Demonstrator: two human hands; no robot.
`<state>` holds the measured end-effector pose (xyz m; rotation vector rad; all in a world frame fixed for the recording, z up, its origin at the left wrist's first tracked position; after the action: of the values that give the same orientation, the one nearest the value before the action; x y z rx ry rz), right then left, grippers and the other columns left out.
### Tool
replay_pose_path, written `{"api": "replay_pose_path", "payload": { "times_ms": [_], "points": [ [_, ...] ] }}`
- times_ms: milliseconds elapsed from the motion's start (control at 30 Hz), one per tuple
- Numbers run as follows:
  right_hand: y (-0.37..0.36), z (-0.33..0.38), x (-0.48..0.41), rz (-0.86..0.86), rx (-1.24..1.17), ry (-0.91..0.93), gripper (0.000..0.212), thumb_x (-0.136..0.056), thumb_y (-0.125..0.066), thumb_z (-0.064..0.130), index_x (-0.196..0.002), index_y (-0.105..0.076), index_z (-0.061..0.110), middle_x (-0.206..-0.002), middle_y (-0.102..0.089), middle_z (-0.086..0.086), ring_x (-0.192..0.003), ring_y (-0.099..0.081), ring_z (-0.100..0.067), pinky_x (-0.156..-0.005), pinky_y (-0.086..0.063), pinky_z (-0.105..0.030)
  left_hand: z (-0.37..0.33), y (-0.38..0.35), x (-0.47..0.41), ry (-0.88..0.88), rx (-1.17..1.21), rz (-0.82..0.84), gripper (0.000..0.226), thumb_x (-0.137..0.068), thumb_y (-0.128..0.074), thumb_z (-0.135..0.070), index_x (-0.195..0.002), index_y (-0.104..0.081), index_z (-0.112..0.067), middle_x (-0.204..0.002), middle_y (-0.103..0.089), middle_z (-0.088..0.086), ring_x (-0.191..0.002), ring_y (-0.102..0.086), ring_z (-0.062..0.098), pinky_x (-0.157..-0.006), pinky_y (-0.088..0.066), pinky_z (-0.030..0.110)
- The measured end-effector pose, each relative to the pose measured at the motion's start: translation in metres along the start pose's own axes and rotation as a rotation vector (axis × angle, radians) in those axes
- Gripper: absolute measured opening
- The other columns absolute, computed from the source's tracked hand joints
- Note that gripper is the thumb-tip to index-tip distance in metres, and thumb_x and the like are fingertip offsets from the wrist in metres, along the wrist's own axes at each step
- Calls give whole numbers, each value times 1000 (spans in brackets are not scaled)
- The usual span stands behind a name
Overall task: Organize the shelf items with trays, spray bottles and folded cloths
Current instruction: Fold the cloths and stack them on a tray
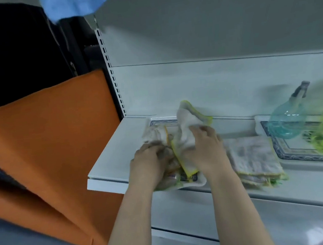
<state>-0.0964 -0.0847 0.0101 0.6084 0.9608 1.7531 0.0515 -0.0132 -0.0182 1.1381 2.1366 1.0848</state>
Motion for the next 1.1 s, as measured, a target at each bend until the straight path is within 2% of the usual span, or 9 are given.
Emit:
{"api": "replay_pose_path", "payload": {
  "times_ms": [100,333,467,600,700,767,867,967,1100],
  "points": [
    [-11,-3,-8,12,27,-142,70,-86,-58,25,-147,-25,31,-134,-48,-14,-123,-44,-38,-98,-39,-46,6,6,-11,-41,23,21,35,-85,-50,-46,-111,-72,-36,-129,-62,-7,-115,-55,23,-97,-47,41],
    [17,24,-3,-514,-73,-25,41,-77,-40,23,-101,-73,16,-85,-69,-11,-89,-58,-41,-78,-43,-40,8,22,-20,-41,1,173,48,-90,-57,-44,-138,-51,-43,-137,-57,0,-123,-52,27,-103,-42,41],
    [52,54,21,-620,-403,29,29,-85,-52,19,-101,-75,25,-90,-72,2,-87,-62,-20,-72,-42,-28,0,36,-13,-144,220,99,81,-85,-62,-56,-152,-17,-50,-129,-54,-5,-125,-51,22,-105,-40,42],
    [64,79,51,-614,-722,15,22,-89,-60,16,-97,-75,30,-89,-74,14,-84,-68,-6,-72,-53,-25,-22,68,6,-465,605,-19,60,-78,-51,-57,-133,-31,-72,-139,-38,-26,-136,-36,2,-107,-37,29],
    [64,91,61,-601,-1062,0,20,-88,-64,29,-105,-74,26,-101,-76,3,-96,-71,-15,-82,-56,-34,-35,94,15,-684,654,-199,36,-86,-49,-37,-119,-57,-48,-119,-49,-33,-123,-47,1,-100,-44,32],
    [58,97,63,-524,-1429,8,35,-89,-61,41,-117,-69,22,-116,-72,-6,-106,-69,-21,-83,-54,-37,-38,108,17,-661,754,-235,13,-90,-50,-27,-89,-61,-34,-91,-58,-27,-94,-56,0,-81,-44,23],
    [54,112,64,-413,-1686,123,54,-90,-58,51,-130,-60,15,-120,-67,-7,-112,-66,-26,-81,-56,-37,-30,121,10,-444,930,-199,33,-95,-54,-25,-63,-47,-26,-59,-48,-12,-61,-45,9,-59,-38,29],
    [46,120,65,-386,-1590,210,79,-63,-86,49,-132,-60,19,-132,-63,-2,-119,-64,-21,-93,-55,-38,-22,129,5,-289,1069,-120,28,-97,-57,-27,-70,-60,-21,-58,-56,-9,-60,-49,11,-58,-42,29],
    [35,127,65,-416,-1132,245,63,-73,-84,18,-129,-58,29,-124,-67,19,-119,-60,0,-96,-51,-24,-17,122,0,-199,1148,66,19,-90,-58,-18,-74,-66,-18,-64,-63,5,-62,-55,16,-62,-48,35]
  ]
}}
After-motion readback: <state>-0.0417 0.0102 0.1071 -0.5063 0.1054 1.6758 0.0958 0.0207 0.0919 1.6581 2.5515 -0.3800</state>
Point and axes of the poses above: each hand's wrist, its own x-axis away from the middle knuckle, its own y-axis out of the back of the hand, z = x × y, the point moved 5 cm from there along -x, towards the middle knuckle
